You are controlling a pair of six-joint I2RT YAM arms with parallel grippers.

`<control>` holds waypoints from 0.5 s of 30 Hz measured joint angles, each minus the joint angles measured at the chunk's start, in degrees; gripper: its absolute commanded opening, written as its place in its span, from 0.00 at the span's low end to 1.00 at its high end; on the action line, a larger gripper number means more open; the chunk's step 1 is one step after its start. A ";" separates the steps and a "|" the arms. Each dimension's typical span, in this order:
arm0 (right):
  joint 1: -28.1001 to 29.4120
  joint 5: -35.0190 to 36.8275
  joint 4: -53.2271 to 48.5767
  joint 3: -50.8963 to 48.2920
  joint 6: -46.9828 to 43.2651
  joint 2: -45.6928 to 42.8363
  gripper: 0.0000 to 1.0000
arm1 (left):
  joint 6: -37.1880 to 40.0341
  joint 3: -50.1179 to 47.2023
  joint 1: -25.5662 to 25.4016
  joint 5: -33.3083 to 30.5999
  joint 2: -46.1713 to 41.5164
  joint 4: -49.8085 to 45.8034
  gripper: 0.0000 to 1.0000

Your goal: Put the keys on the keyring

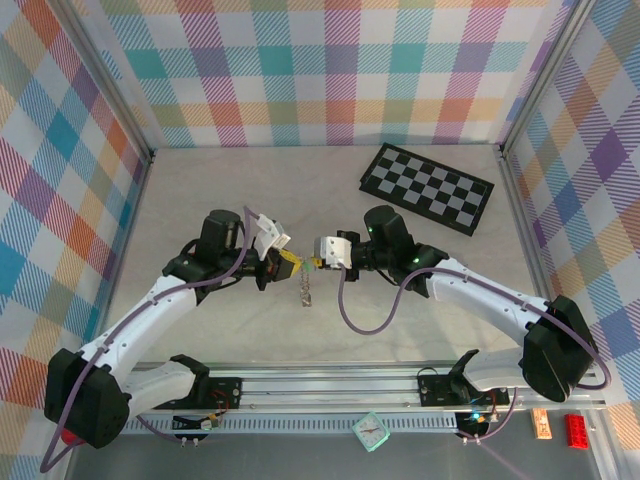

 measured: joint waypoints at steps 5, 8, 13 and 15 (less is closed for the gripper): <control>0.00 -0.26 1.01 -0.07 -0.85 0.00 0.00 | -0.39 0.04 -0.02 0.00 1.03 -0.15 0.00; 0.02 -0.39 1.68 -0.09 -1.14 0.00 0.00 | -0.44 0.09 0.00 0.07 1.29 -0.15 0.00; 0.74 -0.33 2.32 -0.09 -2.16 0.02 0.00 | -0.66 0.57 0.00 0.70 1.60 -0.17 0.00; 1.27 -0.33 2.56 -0.09 -2.86 0.07 0.00 | -0.68 0.76 0.00 0.92 1.77 -0.15 0.00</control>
